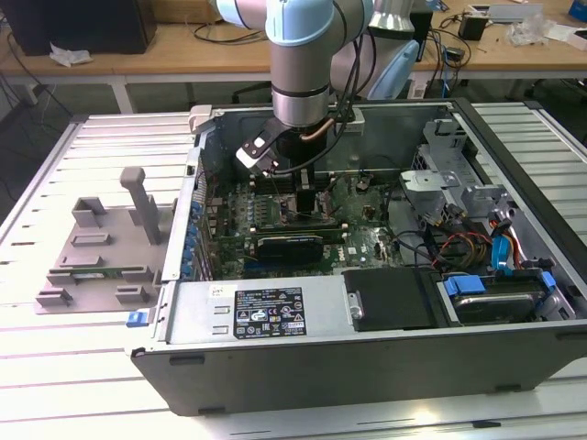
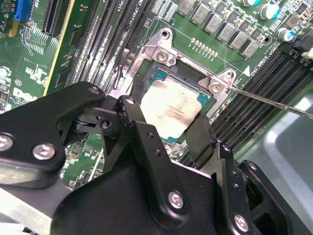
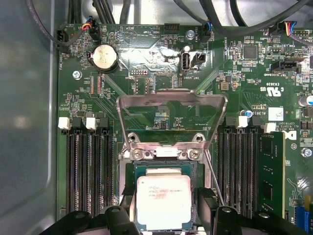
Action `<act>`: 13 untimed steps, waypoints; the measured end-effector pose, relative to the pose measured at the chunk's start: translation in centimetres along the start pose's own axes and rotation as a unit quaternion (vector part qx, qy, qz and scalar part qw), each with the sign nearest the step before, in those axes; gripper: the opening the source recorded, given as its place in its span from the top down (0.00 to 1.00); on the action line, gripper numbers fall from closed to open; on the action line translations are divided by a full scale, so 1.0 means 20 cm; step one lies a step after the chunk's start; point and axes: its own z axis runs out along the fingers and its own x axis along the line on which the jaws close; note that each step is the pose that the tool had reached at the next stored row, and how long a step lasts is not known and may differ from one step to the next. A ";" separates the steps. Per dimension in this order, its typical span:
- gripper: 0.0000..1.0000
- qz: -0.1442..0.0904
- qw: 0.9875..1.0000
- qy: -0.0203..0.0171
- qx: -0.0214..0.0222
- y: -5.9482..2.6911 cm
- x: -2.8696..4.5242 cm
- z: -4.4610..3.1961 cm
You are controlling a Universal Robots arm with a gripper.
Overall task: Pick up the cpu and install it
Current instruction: 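Place the cpu into insertion slot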
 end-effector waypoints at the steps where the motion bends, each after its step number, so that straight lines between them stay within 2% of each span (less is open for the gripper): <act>1: 0.38 0.000 1.000 0.000 0.000 0.000 0.000 0.000; 4: 0.40 0.000 1.000 0.000 0.000 0.000 0.000 0.000; 5: 0.47 0.000 1.000 0.000 0.000 0.000 0.000 -0.001; 13: 0.47 0.000 1.000 0.000 0.000 0.000 0.000 -0.002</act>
